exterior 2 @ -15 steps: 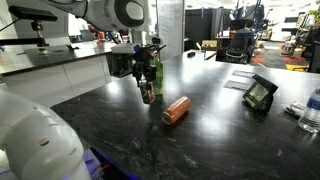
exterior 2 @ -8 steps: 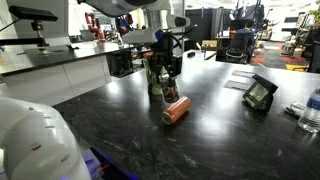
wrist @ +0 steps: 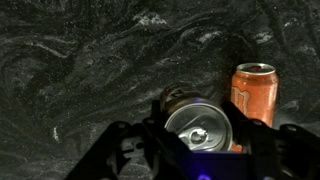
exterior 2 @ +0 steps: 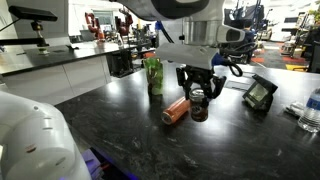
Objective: Move the orange can, then put the black can upright
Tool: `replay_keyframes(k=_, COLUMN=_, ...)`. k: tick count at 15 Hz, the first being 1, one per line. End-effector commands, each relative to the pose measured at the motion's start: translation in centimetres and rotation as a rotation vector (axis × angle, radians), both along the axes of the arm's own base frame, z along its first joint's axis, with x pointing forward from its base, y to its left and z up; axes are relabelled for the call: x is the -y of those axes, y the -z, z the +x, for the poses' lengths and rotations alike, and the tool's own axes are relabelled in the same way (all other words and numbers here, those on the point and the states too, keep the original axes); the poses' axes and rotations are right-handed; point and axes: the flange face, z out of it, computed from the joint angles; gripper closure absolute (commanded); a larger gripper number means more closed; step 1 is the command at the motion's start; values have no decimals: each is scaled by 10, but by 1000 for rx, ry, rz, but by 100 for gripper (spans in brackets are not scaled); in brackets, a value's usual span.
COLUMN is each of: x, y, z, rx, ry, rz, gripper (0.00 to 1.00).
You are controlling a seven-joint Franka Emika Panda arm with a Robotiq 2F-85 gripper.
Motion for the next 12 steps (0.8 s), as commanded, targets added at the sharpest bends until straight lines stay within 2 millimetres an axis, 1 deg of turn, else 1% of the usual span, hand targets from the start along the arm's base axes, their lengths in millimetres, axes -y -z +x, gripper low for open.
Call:
replay_keyframes(k=1, x=21, y=32, z=37, rx=-50, ry=-39, rz=14, gripper=63)
replay_keyframes(k=3, x=22, y=49, z=51, rx=-97, ry=-57, rz=14, gripper=63)
replay_keyframes(k=5, x=23, y=62, z=64, rx=-132, ry=-68, rz=16, gripper=63)
replay_keyframes(k=9, x=23, y=75, z=82, rx=-185, ry=-72, rz=4, gripper=63)
replay_keyframes(k=12, x=23, y=81, z=88, rx=-204, ry=-73, rz=-4, gripper=63)
